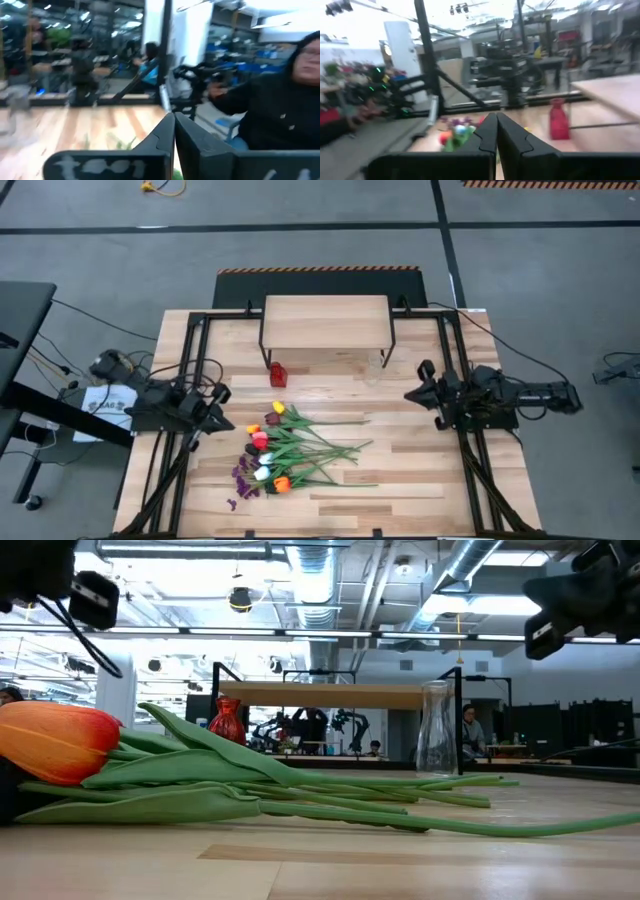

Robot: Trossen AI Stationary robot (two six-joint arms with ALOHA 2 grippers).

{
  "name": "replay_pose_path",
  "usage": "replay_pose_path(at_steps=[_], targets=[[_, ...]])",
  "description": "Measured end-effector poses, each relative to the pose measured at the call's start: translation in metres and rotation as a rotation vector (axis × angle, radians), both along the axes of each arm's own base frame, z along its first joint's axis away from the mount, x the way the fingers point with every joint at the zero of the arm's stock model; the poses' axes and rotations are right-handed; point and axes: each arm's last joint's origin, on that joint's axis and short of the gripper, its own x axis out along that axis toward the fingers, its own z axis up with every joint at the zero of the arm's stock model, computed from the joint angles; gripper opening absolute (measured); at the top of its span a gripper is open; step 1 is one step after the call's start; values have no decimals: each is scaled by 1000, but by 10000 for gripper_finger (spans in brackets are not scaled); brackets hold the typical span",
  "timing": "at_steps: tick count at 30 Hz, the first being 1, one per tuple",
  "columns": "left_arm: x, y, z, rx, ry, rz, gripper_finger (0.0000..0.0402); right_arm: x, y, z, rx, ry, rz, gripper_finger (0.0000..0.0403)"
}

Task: Pick and place flowers into a vace then onto a shelf
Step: Put the pink flower into the transparent vase

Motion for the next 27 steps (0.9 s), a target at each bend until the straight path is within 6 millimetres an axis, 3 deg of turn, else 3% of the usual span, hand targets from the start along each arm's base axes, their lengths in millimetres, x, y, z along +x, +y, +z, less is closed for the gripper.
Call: replay_pose_path(at_steps=[13, 27], targets=[[12, -30, 1, 10, 11, -4, 0, -3, 12, 6, 29, -57, 129, 0], [24, -39, 0, 102, -27, 42, 0, -3, 14, 7, -77, -94, 109, 0]])
